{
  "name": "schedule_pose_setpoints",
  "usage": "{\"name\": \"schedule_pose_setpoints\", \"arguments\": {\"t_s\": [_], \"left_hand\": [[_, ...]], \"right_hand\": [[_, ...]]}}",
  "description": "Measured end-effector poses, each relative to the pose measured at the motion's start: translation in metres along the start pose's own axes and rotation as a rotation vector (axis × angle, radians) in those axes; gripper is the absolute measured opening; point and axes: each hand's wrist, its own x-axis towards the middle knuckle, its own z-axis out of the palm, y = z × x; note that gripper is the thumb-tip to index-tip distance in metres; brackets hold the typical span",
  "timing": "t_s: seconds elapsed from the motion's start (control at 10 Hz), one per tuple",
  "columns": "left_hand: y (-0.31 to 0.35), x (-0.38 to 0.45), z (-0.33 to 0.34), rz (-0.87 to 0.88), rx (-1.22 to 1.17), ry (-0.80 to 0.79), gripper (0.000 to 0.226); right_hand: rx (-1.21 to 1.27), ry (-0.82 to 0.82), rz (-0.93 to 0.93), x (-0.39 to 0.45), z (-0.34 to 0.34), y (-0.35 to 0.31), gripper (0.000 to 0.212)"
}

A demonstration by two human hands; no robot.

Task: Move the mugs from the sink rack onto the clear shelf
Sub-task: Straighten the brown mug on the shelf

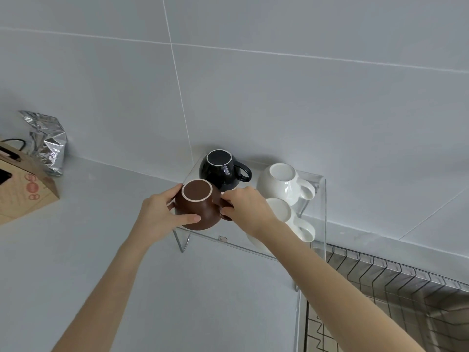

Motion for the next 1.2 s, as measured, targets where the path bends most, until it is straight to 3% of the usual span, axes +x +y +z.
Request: {"name": "schedule_pose_setpoints", "arguments": {"t_s": [0.5, 0.6, 0.7, 0.8, 0.9, 1.0, 1.1, 1.2], "left_hand": [[0.002, -0.001, -0.003, 0.007, 0.012, -0.046, 0.089], [0.006, -0.002, -0.004, -0.010, 0.040, -0.057, 0.080], [0.011, -0.003, -0.005, -0.023, 0.062, -0.076, 0.087], [0.021, -0.005, 0.002, -0.030, 0.141, -0.059, 0.080], [0.040, -0.010, 0.016, -0.017, 0.164, 0.012, 0.080], [0.061, -0.015, 0.033, 0.118, 0.165, 0.099, 0.068], [0.085, -0.021, 0.049, 0.218, 0.173, 0.078, 0.060], [0.110, -0.032, 0.067, 0.381, 0.144, -0.034, 0.051]], "right_hand": [[-0.009, 0.017, 0.005, 0.000, 0.004, 0.001, 0.013], [-0.018, 0.016, 0.004, 0.000, 0.003, 0.000, 0.010], [-0.040, -0.001, -0.003, 0.000, 0.004, 0.000, 0.008], [-0.095, -0.072, -0.038, -0.008, 0.000, -0.001, 0.013], [-0.033, -0.033, -0.115, -0.034, -0.016, -0.007, 0.034], [0.149, 0.081, -0.122, -0.083, -0.039, -0.018, 0.045], [0.241, 0.134, -0.189, -0.154, -0.047, -0.021, 0.034], [0.082, 0.099, -0.144, -0.224, -0.033, -0.005, 0.022]]}}
